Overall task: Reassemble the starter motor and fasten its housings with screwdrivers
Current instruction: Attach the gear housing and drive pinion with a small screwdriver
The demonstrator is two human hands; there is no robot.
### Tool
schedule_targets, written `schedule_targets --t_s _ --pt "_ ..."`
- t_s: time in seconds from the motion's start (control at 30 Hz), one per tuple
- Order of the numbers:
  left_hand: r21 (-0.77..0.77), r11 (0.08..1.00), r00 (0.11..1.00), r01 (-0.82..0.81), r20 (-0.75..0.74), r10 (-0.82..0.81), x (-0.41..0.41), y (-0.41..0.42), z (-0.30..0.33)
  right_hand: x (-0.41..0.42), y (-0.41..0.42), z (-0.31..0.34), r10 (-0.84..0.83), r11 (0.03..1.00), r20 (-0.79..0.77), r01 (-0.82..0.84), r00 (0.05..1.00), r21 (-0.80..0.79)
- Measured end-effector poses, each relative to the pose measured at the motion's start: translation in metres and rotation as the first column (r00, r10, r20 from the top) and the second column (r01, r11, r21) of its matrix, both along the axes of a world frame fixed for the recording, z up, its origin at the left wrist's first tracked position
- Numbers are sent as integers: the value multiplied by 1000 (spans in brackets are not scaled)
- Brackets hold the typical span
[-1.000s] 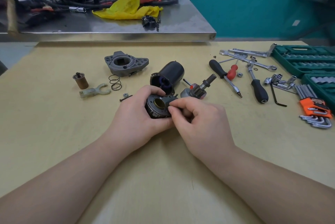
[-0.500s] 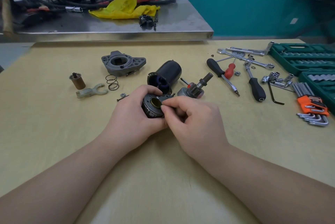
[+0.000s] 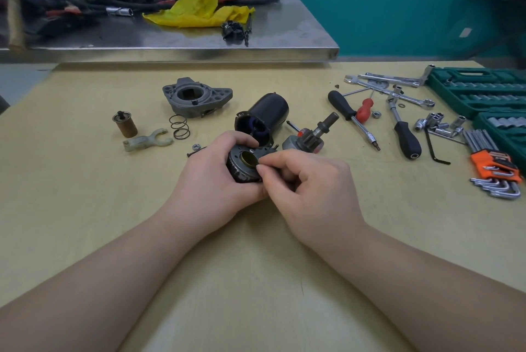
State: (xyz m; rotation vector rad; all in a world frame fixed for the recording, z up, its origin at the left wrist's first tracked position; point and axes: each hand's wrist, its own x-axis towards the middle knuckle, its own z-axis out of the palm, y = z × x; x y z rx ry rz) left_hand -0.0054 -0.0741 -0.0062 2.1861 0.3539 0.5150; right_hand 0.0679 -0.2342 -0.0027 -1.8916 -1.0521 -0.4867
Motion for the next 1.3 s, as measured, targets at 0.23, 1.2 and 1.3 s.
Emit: schedule_targets --t_s 0.23,1.2,1.3 --pt "-8 1000 1000 -4 -2 4 0 1 -2 4 -2 -3 -5 1000 -20 4 1000 -10" --pt "14 1000 1000 10 29 -11 -2 -1 2 3 -8 1 174 985 -530 -147 830 94" --pt "20 1000 1000 8 22 -9 -2 0 0 3 -5 0 143 990 -524 -117 840 82"
